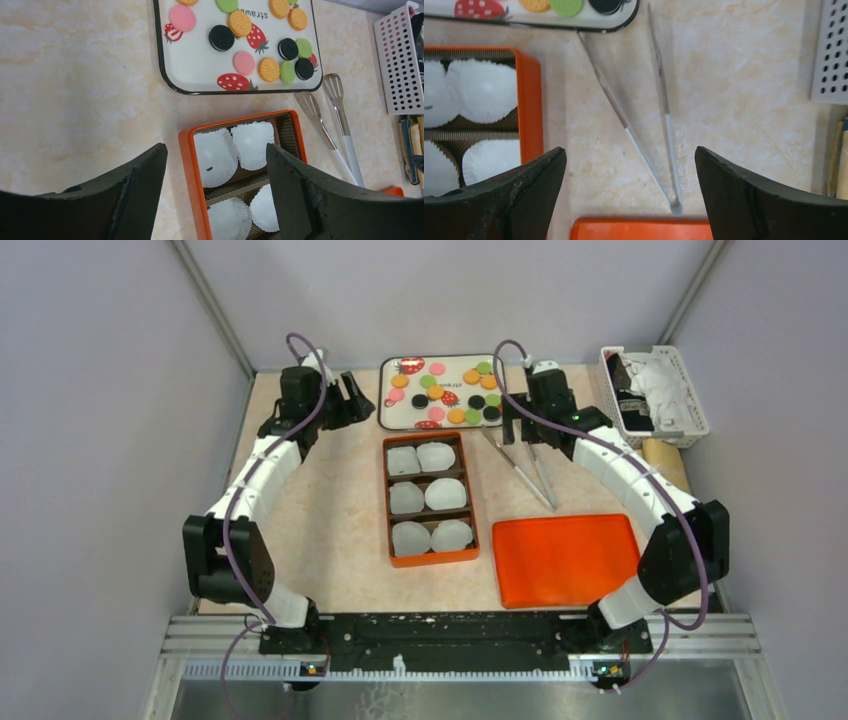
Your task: Pack the cookies
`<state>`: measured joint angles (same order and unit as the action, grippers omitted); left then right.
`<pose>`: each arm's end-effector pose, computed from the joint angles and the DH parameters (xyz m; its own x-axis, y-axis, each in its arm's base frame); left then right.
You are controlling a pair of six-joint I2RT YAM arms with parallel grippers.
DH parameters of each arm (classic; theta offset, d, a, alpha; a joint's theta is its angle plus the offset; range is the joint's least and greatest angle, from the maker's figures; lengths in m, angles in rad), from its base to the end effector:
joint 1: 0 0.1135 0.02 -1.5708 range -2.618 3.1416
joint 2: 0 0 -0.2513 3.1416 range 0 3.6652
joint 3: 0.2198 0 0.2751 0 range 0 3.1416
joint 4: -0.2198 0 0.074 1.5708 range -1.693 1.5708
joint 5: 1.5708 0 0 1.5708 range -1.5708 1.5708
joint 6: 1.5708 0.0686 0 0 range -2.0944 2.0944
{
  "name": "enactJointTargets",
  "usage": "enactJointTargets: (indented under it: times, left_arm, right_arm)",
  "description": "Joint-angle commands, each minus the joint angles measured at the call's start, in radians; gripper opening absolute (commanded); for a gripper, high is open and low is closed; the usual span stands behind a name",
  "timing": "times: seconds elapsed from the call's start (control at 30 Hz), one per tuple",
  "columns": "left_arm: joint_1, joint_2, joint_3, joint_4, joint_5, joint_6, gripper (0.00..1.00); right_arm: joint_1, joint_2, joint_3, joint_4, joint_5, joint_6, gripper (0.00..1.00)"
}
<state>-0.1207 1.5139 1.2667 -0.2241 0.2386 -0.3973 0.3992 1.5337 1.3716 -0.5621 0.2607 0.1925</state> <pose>0.4011 -0.0650 0.2930 -0.5418 -0.3130 -0.7801 0.1263 0.8872 -0.4437 0.3666 0.1354 0.2875 -0.6370 -0.0681 -0.7679 -0.0772 0.9967 -0.0243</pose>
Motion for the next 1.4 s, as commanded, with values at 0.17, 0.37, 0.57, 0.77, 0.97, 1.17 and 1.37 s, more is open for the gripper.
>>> enactJointTargets:
  times: [0.17,0.37,0.57,0.77,0.97,1.17,1.37]
  left_arm:
    - [-0.005,-0.017,-0.059,0.082,0.024,-0.046,0.78]
    - [-0.005,-0.008,-0.068,0.105,0.058,-0.058,0.77]
    - [-0.005,-0.009,-0.075,0.108,0.054,-0.054,0.77]
    - [-0.005,-0.006,-0.071,0.108,0.065,-0.058,0.77]
    - [-0.005,0.0,-0.071,0.111,0.07,-0.061,0.77]
    - [-0.005,-0.004,-0.074,0.108,0.059,-0.055,0.77]
    - [-0.005,0.005,-0.076,0.116,0.081,-0.063,0.77]
  right_arm:
    - [0.092,-0.001,-0.15,0.048,-0.021,0.04,0.99]
    - [0.091,0.072,-0.145,0.043,0.113,0.023,0.99]
    - [0.039,0.188,-0.109,0.017,0.102,0.026,0.99]
    - [-0.076,0.237,-0.133,0.077,-0.009,0.034,0.99]
    - [-0.1,0.291,-0.125,0.106,-0.098,0.023,0.99]
    - [-0.097,0.272,-0.168,0.128,-0.091,0.046,0.99]
    - [-0.084,0.17,-0.15,0.114,0.063,0.11,0.99]
